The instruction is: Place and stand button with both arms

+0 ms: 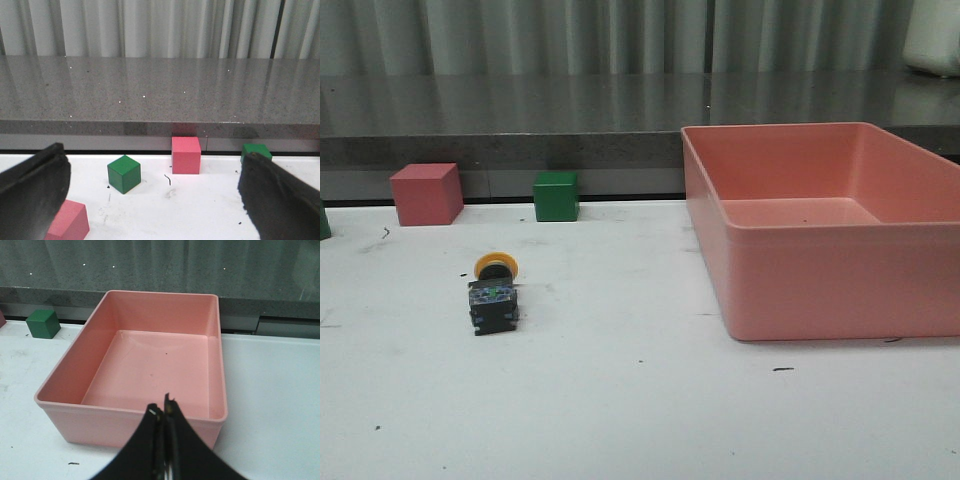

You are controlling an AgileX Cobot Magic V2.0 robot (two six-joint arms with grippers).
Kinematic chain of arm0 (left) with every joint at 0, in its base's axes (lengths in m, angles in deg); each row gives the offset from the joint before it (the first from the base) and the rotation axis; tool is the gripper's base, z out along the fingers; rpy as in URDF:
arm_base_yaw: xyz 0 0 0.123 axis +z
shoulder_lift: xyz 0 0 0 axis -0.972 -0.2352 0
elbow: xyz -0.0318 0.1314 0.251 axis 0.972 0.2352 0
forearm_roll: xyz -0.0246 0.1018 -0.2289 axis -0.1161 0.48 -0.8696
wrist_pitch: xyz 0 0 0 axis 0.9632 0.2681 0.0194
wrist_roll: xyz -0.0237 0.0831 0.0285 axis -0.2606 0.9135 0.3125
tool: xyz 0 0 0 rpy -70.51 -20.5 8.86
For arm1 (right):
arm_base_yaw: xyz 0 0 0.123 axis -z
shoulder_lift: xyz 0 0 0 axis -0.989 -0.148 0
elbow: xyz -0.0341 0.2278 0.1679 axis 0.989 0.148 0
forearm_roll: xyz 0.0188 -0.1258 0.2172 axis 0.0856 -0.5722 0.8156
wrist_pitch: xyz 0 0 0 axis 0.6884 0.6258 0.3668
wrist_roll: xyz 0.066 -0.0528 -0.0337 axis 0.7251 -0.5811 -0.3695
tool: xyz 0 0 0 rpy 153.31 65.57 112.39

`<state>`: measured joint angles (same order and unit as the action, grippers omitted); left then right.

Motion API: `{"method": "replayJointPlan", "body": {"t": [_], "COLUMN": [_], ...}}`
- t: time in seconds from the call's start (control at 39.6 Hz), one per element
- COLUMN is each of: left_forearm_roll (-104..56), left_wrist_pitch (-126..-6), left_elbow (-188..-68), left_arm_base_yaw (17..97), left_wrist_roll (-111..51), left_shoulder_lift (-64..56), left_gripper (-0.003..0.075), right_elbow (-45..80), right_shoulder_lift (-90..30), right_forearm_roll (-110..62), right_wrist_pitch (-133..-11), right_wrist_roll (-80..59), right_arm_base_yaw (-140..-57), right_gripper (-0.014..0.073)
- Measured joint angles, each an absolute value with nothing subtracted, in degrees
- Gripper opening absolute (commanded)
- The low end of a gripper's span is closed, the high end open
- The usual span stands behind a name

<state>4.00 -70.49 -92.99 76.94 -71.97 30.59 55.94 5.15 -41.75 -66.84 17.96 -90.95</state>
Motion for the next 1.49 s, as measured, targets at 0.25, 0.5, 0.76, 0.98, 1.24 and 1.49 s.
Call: {"method": "replayJointPlan", "body": {"t": [0.25,0.5,0.76,0.98,1.24,1.49], "left_forearm_roll": [-0.27,-2.38,-8.40,-9.75,-2.81,3.81], "left_wrist_pitch": [-70.49,-69.88,-63.39,-50.49,-40.39,-33.02], "left_elbow": [-97.17,-103.38,-113.85,-126.14,-137.60,-144.98], "left_arm_base_yaw": [69.59,55.96,48.85,48.71,48.71,48.95], "left_wrist_roll": [-71.97,-71.97,-71.97,-75.23,-85.33,-93.11], "left_shoulder_lift": [20.14,6.31,-11.81,-26.79,-39.60,-47.57], "left_gripper": [0.0652,0.0652,0.0652,0.0652,0.0652,0.0652], "right_elbow": [55.94,55.94,55.94,55.94,55.94,55.94], "right_shoulder_lift": [5.15,5.15,5.15,5.15,5.15,5.15], "right_forearm_roll": [-41.75,-41.75,-41.75,-41.75,-41.75,-41.75], "right_wrist_pitch": [-66.84,-66.84,-66.84,-66.84,-66.97,-66.97], "right_wrist_roll": [17.96,17.96,17.96,17.96,17.96,17.96], "right_arm_base_yaw": [-90.95,-90.95,-90.95,-90.95,-90.95,-90.95], "right_gripper": [-0.0069,-0.0069,-0.0069,-0.0069,-0.0069,-0.0069]}}
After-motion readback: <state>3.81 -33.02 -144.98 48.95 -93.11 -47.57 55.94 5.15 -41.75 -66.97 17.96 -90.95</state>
